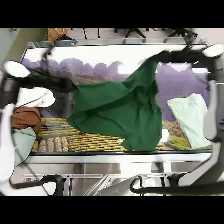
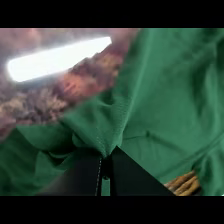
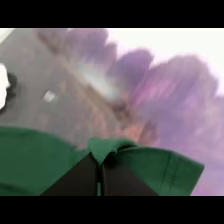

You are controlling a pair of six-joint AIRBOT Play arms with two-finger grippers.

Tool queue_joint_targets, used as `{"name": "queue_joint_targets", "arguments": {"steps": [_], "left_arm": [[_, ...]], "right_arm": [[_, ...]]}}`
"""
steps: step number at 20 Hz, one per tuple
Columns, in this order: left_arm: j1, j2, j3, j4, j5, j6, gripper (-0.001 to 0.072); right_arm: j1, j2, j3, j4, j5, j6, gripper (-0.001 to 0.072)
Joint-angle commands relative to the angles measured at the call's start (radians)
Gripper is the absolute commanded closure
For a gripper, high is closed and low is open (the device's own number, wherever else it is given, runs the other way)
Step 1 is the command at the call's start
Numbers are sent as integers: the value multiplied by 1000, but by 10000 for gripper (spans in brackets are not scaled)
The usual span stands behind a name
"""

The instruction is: Fold the shirts.

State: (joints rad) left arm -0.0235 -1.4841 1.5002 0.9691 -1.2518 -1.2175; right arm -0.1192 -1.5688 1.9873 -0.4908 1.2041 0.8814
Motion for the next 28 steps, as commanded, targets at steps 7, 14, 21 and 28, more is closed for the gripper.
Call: {"name": "queue_joint_targets", "arguments": {"steps": [7, 14, 21, 28], "left_arm": [[115, -369, 254, 1, -222, -50, 8], [285, -202, 16, 8, -318, 37, 9], [449, -130, -352, 8, -167, 164, 9], [393, -245, -351, -6, -105, 181, 9]], "right_arm": [[-54, -125, 2, -11, 171, 145, 526], [-246, 27, -87, -97, 499, 203, 525], [-261, 413, -668, -330, 407, 249, 527], [-268, 675, -1051, -373, 25, 348, 250]]}}
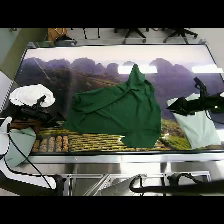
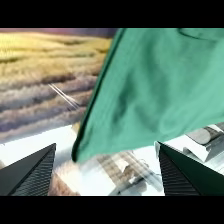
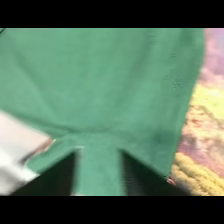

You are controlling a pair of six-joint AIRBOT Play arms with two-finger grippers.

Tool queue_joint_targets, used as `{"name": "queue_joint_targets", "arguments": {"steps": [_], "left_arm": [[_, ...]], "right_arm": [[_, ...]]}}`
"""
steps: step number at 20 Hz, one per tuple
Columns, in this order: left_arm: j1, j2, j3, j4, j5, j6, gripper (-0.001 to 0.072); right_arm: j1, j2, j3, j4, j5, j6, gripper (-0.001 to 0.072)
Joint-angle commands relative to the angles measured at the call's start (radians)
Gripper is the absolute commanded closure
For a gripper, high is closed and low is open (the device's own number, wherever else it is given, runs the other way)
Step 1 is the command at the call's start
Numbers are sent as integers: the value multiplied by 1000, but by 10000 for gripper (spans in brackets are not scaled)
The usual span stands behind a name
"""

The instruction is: Fold the shirts.

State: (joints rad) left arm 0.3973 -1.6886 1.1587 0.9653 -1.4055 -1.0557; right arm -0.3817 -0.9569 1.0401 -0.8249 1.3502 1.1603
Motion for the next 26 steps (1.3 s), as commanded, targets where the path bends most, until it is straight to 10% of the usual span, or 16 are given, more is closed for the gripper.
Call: {"name": "queue_joint_targets", "arguments": {"steps": [1, 3, 7, 8, 20, 23, 26], "left_arm": [[-48, -54, -6, -8, 63, 33, 9], [-89, -80, 30, -26, 62, 43, 37], [-145, -107, 100, -21, -21, 47, 660], [-150, -114, 114, -18, -35, 49, 691], [-147, -113, 127, -18, -43, 25, 691], [-147, -74, 93, -17, -31, 25, 693], [-147, 51, 50, -18, -29, 18, 693]], "right_arm": [[-8, 55, -106, -68, -103, 110, 253], [-8, 31, -106, -118, -70, 154, 252], [-7, 17, -181, -134, -48, 168, 252], [-7, 17, -218, -133, -49, 170, 252], [78, -100, -454, 68, -330, -9, 258], [78, -105, -394, 109, -311, -101, 696], [78, -62, -251, 112, -190, -127, 697]]}}
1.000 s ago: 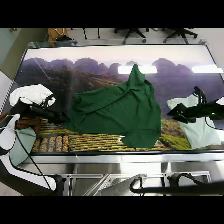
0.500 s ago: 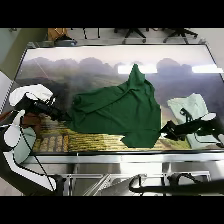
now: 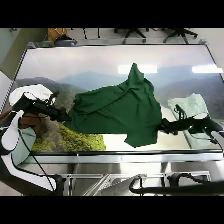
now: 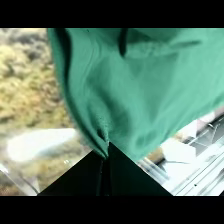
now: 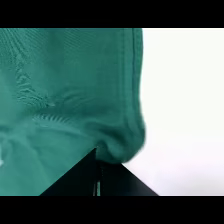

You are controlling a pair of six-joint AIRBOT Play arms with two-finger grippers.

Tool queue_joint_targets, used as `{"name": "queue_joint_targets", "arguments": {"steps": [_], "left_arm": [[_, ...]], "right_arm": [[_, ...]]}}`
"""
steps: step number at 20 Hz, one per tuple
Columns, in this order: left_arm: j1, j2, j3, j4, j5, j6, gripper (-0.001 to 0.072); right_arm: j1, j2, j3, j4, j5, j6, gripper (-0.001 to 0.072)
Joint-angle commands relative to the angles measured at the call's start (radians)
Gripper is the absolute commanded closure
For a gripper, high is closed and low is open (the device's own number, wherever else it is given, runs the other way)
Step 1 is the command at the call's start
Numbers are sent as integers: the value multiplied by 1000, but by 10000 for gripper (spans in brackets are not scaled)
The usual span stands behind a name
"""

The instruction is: Fold the shirts.

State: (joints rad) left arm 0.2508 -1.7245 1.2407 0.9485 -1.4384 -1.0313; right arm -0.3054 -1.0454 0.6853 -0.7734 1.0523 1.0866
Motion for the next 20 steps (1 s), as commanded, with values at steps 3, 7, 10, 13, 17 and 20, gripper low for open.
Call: {"name": "queue_joint_targets", "arguments": {"steps": [3, 7, 10, 13, 17, 20], "left_arm": [[-1, 304, -16, -85, -37, -17, 694], [-1, 637, 193, -205, -42, -70, 693], [13, 875, 377, -207, 109, -104, 693], [120, 1062, 500, -184, 288, -104, 693], [332, 1134, 609, -75, 250, -100, 693], [349, 1095, 562, -146, 229, -101, 693]], "right_arm": [[2, 142, 355, 61, 194, -61, 697], [2, 322, 742, 47, 133, -115, 698], [2, 436, 940, -19, -19, -120, 698], [2, 505, 1051, -35, -136, -162, 697], [2, 505, 1173, -34, -190, -209, 698], [2, 446, 1185, -9, -144, -208, 698]]}}
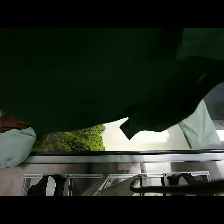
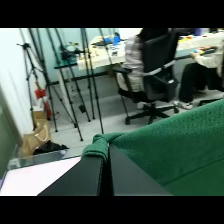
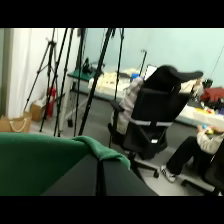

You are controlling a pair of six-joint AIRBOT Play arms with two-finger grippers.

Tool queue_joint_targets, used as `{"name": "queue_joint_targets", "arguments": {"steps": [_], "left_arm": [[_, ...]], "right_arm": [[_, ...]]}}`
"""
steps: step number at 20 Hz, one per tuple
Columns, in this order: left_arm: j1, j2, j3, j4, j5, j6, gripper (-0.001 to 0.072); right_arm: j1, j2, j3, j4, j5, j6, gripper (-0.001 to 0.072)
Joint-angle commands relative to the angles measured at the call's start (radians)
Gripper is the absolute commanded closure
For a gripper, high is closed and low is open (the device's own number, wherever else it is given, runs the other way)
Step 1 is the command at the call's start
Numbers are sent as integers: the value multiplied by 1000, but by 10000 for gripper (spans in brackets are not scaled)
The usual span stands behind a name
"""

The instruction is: Fold the shirts.

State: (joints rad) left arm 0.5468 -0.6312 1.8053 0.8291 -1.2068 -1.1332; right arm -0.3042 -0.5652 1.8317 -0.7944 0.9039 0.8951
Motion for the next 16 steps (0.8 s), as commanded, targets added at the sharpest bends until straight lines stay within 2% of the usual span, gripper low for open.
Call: {"name": "queue_joint_targets", "arguments": {"steps": [1, 4, 6, 8, 10, 12, 14, 16], "left_arm": [[45, -28, -44, -82, -26, 13, 693], [-42, -161, -184, -174, -99, 53, 693], [-127, -285, -285, -153, -98, 99, 692], [-209, -435, -372, -139, -64, 168, 692], [-280, -602, -428, -140, 49, 220, 692], [-325, -790, -423, -139, 179, 222, 693], [-336, -956, -356, -140, 205, 221, 692], [-336, -1090, -266, -140, 169, 213, 692]], "right_arm": [[1, -76, 39, 44, 55, -16, 698], [4, -274, 30, 192, 232, -18, 698], [27, -436, 25, 197, 318, -16, 698], [60, -596, -2, 195, 346, -9, 697], [96, -752, -22, 181, 306, -19, 697], [127, -890, -22, 182, 224, -35, 697], [154, -992, -22, 182, 123, -35, 697], [164, -1055, -23, 178, 69, -35, 698]]}}
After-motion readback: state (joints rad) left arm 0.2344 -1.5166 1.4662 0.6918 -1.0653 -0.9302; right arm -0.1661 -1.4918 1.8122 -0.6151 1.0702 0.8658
